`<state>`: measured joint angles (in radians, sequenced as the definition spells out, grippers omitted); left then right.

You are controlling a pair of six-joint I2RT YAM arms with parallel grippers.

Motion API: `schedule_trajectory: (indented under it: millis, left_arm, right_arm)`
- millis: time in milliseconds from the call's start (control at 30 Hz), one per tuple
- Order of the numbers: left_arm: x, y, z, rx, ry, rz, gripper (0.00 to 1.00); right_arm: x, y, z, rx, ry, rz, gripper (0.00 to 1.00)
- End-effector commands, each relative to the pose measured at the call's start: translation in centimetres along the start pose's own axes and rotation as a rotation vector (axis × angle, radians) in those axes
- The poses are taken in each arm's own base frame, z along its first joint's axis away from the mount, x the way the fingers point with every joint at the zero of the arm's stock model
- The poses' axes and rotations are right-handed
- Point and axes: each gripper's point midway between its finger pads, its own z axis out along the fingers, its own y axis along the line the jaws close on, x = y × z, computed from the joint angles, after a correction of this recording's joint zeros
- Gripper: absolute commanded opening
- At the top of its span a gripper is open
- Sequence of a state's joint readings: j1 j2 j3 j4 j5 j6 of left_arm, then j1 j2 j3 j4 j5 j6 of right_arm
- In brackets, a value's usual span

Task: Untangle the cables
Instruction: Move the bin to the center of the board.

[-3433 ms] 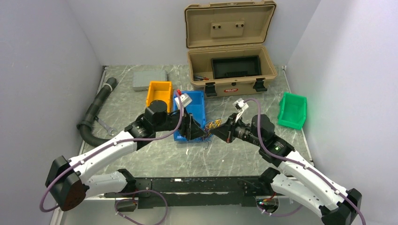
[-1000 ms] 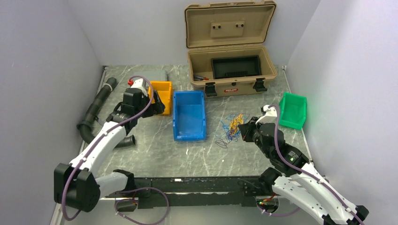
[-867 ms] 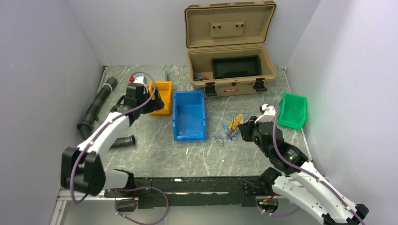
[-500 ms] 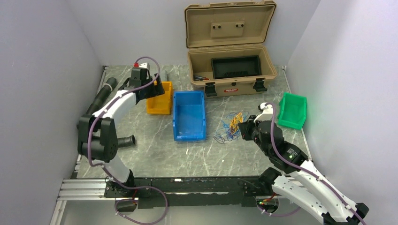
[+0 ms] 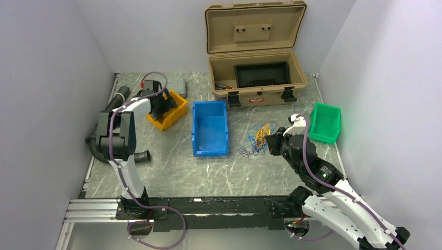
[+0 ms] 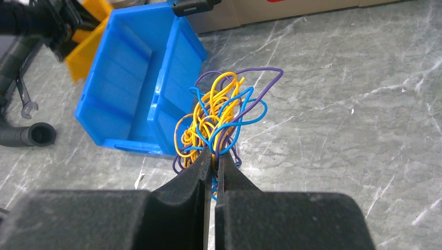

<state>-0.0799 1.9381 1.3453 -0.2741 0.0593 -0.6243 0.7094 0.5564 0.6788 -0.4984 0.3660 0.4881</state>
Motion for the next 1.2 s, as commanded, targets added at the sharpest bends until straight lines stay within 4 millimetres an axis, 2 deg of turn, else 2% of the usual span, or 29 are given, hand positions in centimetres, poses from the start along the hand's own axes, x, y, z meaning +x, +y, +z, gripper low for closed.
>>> schedule_trajectory:
  millis: [0,167,233,267,300,367,467,533,700,800,900,1033,1167]
  left_arm:
    - [2.0,5.6,-2.5,-0.146,-0.014,-0.212,0.92]
    - [3.3,9.0,-6.6,-0.25,-0.119,-0.282,0.91]
    - [4.1,10.2,-8.5,-0.303,-0.148,-0.33,0.9]
    - [5.1,11.2,-8.9,-0.337,-0.153,-0.36,0.89]
    - [5.2,11.4,-10.0,-0.325,-0.194,-0.395,0.88]
    - [6.1,11.5,-10.8,-0.268,-0.234,-0.44,0.86]
    - [6.8,10.0,-11.4,-0.175,-0.239,-0.422,0.86]
    - [6.5,8.7,-11.9,-0.148,-0.232,-0.352,0.88]
    - [3.3,4.8,-14.6,-0.076,-0.258,-0.03,0.95]
    - [2.6,1.6,-15.6,0.018,-0.263,0.21,0.96]
    - [3.2,1.1,-15.3,-0.045,-0.208,0.38,0.98]
    - [4.5,2.1,-13.5,-0.135,-0.074,0.443,0.97]
    - [5.6,2.0,-11.9,-0.125,0.007,0.47,0.95]
  right_arm:
    - [-2.0,0.9,-0.1,-0.027,-0.066,0.022,0.0]
    - [-2.3,1.4,-0.1,-0.046,-0.067,0.033,0.0]
    - [-2.4,1.6,-0.1,-0.054,-0.067,0.037,0.0]
    - [-2.4,1.6,-0.1,-0.057,-0.067,0.039,0.0]
    - [-2.3,1.7,0.0,-0.06,-0.065,0.04,0.0]
    - [-2.3,1.8,0.0,-0.065,-0.064,0.044,0.0]
    - [-2.2,2.0,-0.1,-0.073,-0.058,0.05,0.0]
    - [-2.2,2.0,-0.3,-0.079,-0.055,0.052,0.0]
    - [-2.2,1.9,-0.7,-0.079,-0.049,0.053,0.0]
    - [-2.0,1.8,-0.9,-0.082,-0.046,0.054,0.0]
    - [-2.1,2.1,-0.8,-0.093,-0.046,0.054,0.0]
    - [-2.3,2.5,-0.6,-0.101,-0.032,0.035,0.0]
    - [-3.0,2.7,-0.8,-0.097,-0.03,0.016,0.0]
